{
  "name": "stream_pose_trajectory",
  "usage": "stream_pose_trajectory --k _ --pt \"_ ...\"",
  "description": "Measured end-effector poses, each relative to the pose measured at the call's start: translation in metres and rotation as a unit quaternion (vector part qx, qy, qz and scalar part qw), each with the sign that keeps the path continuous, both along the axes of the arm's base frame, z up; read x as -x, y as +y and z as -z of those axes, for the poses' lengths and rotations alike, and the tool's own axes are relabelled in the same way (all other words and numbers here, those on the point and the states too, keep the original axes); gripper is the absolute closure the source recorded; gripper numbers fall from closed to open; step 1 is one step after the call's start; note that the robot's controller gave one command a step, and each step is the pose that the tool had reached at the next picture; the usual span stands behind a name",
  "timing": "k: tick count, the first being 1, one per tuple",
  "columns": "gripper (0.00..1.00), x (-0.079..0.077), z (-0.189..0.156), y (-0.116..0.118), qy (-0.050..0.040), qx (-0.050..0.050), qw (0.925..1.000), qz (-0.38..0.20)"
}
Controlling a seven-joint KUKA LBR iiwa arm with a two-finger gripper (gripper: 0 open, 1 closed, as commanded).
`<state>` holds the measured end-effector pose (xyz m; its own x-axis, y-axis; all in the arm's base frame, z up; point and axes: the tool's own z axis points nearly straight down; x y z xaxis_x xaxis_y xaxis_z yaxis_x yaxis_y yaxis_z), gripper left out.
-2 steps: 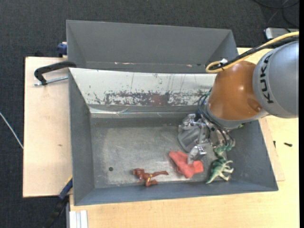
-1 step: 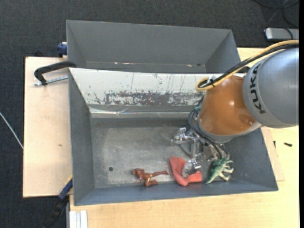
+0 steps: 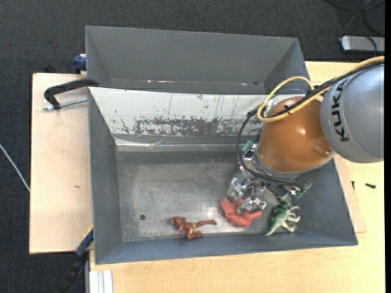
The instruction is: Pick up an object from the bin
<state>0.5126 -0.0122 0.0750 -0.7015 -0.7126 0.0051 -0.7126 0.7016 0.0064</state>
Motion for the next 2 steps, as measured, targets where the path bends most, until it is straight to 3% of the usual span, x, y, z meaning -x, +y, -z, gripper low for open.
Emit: stream_pose_trajectory --k 1,2 --pt "1.00 0.000 0.000 0.000 0.0001 0.000 1.0000 0.000" --pt "1.00 0.010 -0.147 0.031 -0.0069 -0.001 0.9992 -0.040"
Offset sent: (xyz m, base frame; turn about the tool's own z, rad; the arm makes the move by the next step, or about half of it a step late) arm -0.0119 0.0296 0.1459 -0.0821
